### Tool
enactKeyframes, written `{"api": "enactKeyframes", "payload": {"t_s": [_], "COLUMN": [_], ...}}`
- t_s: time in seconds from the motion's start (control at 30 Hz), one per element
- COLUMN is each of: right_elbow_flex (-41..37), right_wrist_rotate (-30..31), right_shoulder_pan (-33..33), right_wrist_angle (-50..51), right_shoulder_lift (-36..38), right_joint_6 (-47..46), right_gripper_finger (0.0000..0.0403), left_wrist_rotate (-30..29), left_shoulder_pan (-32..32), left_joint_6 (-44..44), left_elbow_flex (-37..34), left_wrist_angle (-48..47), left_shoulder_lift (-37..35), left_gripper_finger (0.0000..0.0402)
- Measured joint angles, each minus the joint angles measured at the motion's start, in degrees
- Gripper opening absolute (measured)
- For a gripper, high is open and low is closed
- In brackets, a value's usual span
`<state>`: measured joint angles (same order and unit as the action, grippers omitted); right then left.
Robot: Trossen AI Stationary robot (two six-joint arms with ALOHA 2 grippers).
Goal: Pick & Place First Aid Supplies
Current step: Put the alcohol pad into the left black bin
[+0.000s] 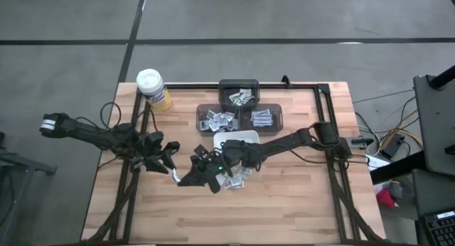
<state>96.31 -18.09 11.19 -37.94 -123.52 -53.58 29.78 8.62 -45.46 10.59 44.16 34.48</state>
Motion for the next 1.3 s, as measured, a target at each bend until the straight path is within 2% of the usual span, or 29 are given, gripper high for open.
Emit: {"api": "enactKeyframes", "payload": {"t_s": [0.53,0.77,1.3], "right_elbow_flex": [0.0,0.0,0.0], "right_wrist_rotate": [0.3,0.2,0.2], "right_shoulder_pan": [-1.5,-1.5,-1.8], "right_wrist_angle": [2.2,5.1,4.7], "right_shoulder_lift": [0.0,0.0,0.0], "right_joint_6": [0.2,0.2,0.2], "right_gripper_finger": [0.0008,0.0008,0.0008], "left_wrist_rotate": [-1.2,-1.4,0.2], "left_shoulder_pan": [0.7,0.7,0.7], "left_joint_6": [0.9,0.9,0.5], "left_elbow_flex": [2.4,2.5,3.0], "left_wrist_angle": [0.0,2.6,2.5], "left_shoulder_lift": [5.1,5.3,7.1], "left_gripper_finger": [0.0126,0.0126,0.0126]}}
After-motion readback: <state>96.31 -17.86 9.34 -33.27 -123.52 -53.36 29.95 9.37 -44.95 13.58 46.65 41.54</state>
